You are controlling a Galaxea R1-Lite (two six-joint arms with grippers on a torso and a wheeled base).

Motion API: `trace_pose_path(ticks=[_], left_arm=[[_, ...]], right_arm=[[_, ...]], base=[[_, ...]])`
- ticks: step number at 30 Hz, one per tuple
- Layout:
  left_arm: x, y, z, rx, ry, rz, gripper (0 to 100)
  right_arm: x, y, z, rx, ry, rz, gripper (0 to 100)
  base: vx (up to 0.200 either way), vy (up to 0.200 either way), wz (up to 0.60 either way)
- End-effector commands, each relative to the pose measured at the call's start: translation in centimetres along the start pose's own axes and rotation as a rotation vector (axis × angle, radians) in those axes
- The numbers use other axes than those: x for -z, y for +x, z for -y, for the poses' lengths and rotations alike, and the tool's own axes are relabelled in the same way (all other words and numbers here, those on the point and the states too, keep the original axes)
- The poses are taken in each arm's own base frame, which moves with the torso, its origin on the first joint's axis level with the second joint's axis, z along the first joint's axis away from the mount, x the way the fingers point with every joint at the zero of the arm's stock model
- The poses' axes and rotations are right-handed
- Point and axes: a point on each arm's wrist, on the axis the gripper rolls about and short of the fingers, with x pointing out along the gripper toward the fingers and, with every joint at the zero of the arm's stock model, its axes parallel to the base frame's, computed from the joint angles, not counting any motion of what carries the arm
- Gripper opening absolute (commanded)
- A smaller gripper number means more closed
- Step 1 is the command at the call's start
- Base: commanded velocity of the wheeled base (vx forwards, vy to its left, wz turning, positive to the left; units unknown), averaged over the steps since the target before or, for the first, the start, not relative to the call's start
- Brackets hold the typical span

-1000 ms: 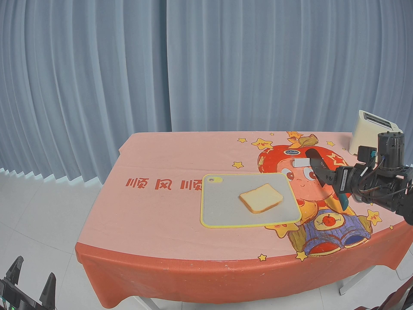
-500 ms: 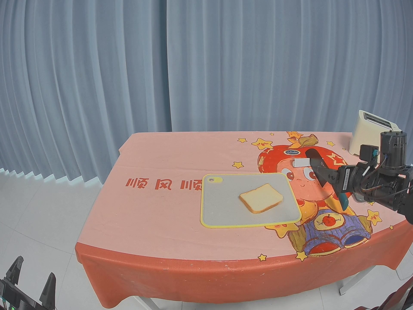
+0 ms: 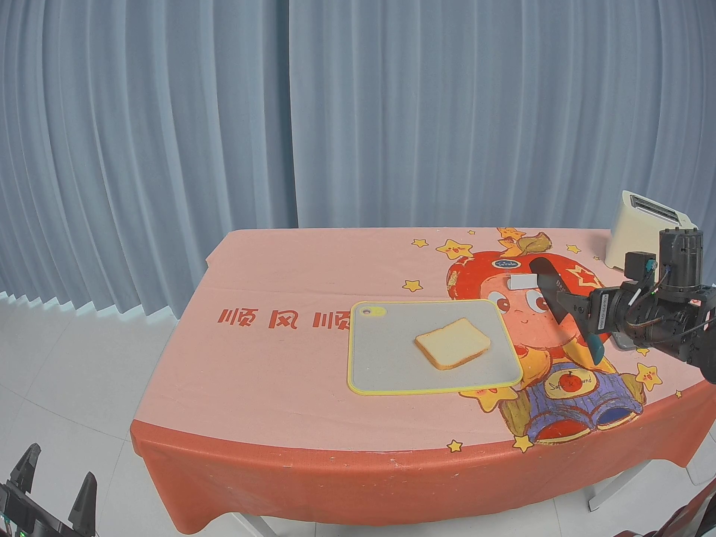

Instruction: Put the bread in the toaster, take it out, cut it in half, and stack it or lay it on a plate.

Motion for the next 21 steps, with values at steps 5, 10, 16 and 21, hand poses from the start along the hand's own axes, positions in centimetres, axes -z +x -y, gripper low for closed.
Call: trace_pose_path(ticks=[5, 10, 16, 21], left_arm=[[0.5, 0.1, 0.0, 0.000, -0.002, -0.018, 100], [0.5, 0.1, 0.0, 0.000, 0.000, -0.018, 100], [0.5, 0.1, 0.0, 0.000, 0.000, -0.018, 100], [0.5, 0.1, 0.0, 0.000, 0.000, -0.018, 100]], right_arm=[[0.3, 0.5, 1.9, 0.059, 0.017, -0.021, 100], [0.4, 0.7, 2.7, 0.084, 0.030, -0.028, 100], [0.8, 1.7, 3.0, 0.095, 0.032, -0.060, 100], [1.2, 2.5, 3.1, 0.071, 0.017, -0.085, 100]], base=[[0.000, 0.000, 0.00], [0.000, 0.000, 0.00], [0.000, 0.000, 0.00], [0.000, 0.000, 0.00]])
